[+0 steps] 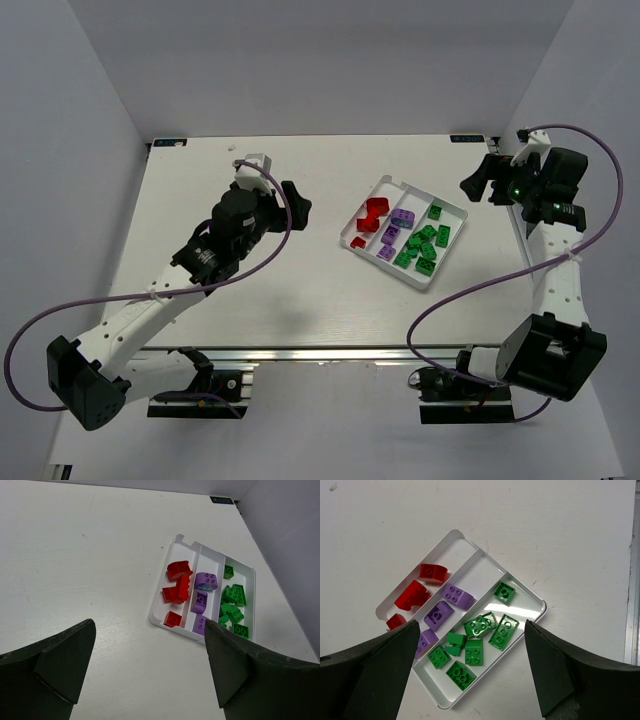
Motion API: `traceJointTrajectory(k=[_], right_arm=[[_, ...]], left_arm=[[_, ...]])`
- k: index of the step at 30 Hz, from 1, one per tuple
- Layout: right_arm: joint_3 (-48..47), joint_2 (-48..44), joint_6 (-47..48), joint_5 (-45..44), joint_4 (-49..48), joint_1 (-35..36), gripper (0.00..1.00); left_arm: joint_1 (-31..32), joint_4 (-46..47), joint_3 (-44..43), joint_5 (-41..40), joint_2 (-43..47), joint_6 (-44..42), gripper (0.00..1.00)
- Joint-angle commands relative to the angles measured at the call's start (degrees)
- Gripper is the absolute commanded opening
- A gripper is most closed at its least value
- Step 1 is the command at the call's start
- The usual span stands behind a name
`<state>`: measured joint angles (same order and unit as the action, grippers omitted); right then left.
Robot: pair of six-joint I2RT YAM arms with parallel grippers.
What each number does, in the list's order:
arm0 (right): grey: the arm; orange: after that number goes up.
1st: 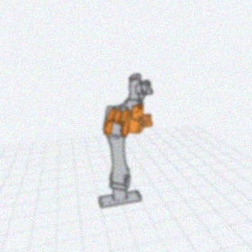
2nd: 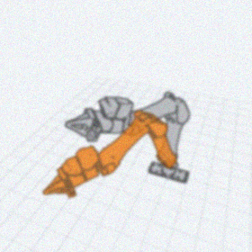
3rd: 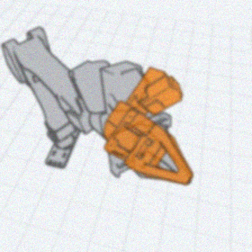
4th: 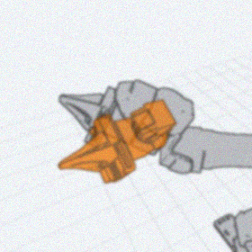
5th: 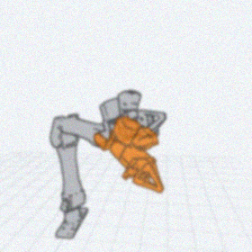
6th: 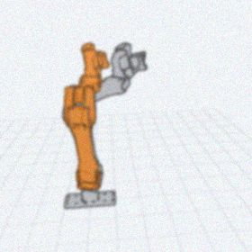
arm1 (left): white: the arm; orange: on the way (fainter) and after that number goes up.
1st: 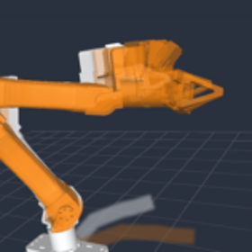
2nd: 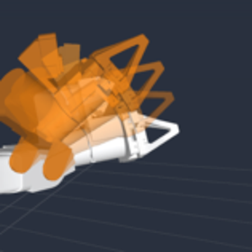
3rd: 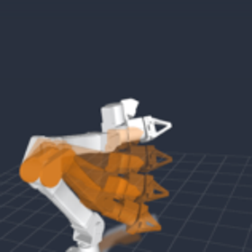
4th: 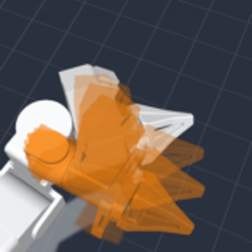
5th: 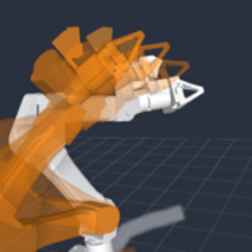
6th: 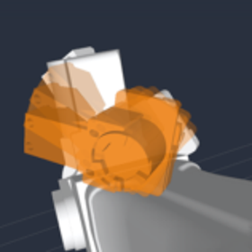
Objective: Sort the legos into containers by color
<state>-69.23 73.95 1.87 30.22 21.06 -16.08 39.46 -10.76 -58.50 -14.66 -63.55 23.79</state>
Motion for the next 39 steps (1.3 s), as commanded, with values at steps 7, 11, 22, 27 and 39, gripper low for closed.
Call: traceJointTrajectory(k=[7, 11, 22, 27, 39], right_arm=[[2.79, -5.49, 3.05, 0.37, -1.73, -0.27, 0.89], [2.61, -5.22, 4.89, 0.46, -0.14, -0.18, 0.89], [4.63, -6.89, 7.89, 0.02, -0.32, -0.18, 0.89], [4.98, -7.07, 8.33, -0.16, -0.05, -0.18, 0.89], [5.42, -7.07, 8.77, 0.46, -0.14, -0.18, 0.89]], left_arm=[[-0.35, -0.48, 1.81, -0.64, 1.76, 1.61, 0.98], [-0.35, -0.66, 1.98, -0.64, 1.94, 1.61, 0.98], [-0.35, -0.58, 2.07, 0.33, 1.5, 1.52, 0.98], [-0.35, -0.05, 2.43, 0.5, 1.24, 1.78, 0.98], [-0.44, -0.57, 2.6, -0.02, 1.59, 1.87, 0.98]])
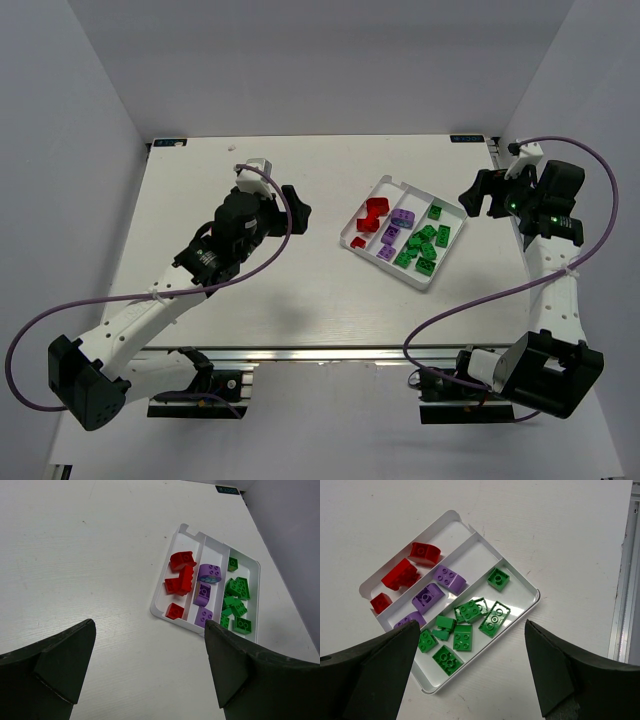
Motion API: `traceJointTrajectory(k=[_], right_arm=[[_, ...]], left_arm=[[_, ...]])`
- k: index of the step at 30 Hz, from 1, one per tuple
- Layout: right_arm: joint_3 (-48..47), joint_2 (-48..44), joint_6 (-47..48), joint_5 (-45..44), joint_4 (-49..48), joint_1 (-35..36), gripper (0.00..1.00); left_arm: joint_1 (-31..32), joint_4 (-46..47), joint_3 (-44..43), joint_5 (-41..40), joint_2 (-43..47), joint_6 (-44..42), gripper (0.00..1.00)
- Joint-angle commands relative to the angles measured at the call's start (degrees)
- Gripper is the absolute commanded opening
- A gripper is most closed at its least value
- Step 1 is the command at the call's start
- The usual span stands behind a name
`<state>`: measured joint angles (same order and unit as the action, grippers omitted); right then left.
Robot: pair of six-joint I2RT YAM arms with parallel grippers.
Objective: Sort the legos into containers by color
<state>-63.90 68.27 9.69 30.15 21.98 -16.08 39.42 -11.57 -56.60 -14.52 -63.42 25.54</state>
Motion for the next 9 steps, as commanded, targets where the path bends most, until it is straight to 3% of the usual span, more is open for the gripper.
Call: traceJointTrajectory(k=[1, 9], right_arm=[[0.18, -1.47, 1.03, 0.61, -1.06, -0.18, 0.9], [1.32, -1.56, 1.73, 2.27, -1.23, -0.18, 0.89]], left_arm=[[-0.4, 0.32, 0.7, -0.15, 1.54, 0.12, 0.98], [-0.48, 0.06, 0.61, 0.11, 1.28, -0.05, 0.98]])
